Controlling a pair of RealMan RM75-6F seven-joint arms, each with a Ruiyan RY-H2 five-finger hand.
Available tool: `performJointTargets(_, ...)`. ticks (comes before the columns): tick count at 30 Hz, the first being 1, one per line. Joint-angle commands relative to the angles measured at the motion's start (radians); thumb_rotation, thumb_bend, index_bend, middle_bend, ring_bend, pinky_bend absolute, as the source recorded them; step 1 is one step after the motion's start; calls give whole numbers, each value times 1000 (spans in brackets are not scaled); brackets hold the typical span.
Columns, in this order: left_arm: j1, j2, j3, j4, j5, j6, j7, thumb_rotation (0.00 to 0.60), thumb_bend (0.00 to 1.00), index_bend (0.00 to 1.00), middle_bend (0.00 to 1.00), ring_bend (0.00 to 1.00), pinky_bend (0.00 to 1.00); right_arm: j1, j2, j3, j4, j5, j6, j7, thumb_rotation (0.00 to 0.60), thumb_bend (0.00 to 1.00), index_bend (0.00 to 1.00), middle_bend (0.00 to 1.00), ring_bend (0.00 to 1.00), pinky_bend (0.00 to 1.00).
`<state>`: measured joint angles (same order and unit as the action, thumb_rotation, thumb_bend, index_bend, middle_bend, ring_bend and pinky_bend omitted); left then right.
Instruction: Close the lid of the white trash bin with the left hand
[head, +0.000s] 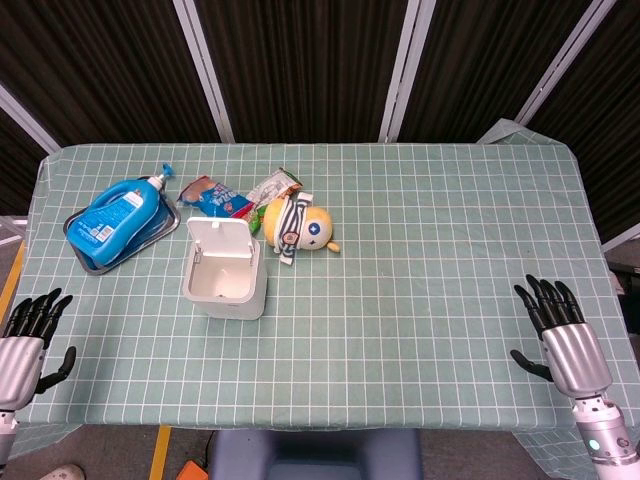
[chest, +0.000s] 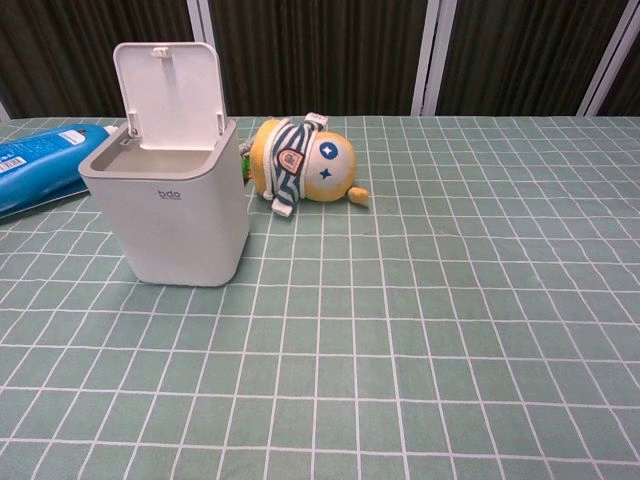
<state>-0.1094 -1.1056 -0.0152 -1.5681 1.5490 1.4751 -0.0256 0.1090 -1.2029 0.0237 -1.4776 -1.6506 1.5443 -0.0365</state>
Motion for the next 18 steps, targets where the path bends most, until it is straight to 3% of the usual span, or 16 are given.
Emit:
performJointTargets(1,1,-8,-2,0,5,10,-4,600,483,29,0,0,0,-1,7,-3,-8,2,-4,0,600,241,0,0,0,0)
performJointTargets(3,-2,-25,-10,0,15,23,-38,600,475,21,0,0,2,-3,13,-6,-16,3,-6,0,600,243,0,0,0,0)
performJointTargets(5,-16,-46,-27,11,32,39,-108,600,468,14,10,0,82,-5,23,-10,-26,-2,-4,8,600,245,0,0,0,0)
performJointTargets(6,-28,-47,-37,10,40,39,-142,600,467,14,48,8,152,-6,27,-11,-28,-5,0,15,600,245,0,0,0,0)
performJointTargets(8,-67,-38,-84,-17,34,36,-223,600,476,18,224,117,393,-7,31,-10,-26,-6,5,26,600,245,0,0,0,0)
performJointTargets(10,-110,-7,-126,-68,10,-4,-288,600,514,55,670,536,835,-7,35,-9,-25,-3,3,33,600,245,0,0,0,0)
performJointTargets(11,-144,38,-143,-124,-18,-70,-329,600,527,81,830,709,942,-8,37,-8,-27,1,2,38,600,245,0,0,0,0)
performJointTargets(12,-171,83,-150,-175,-43,-136,-353,600,534,108,951,854,996,-8,39,-6,-28,2,3,39,600,245,0,0,0,0)
performJointTargets(13,-210,142,-164,-238,-76,-220,-371,600,535,132,999,943,1000,-9,41,-5,-28,1,6,36,600,245,0,0,0,0)
performJointTargets(18,-353,268,-257,-402,-253,-419,-248,600,532,157,1000,999,1000,-10,46,-9,-34,-7,8,27,600,244,0,0,0,0)
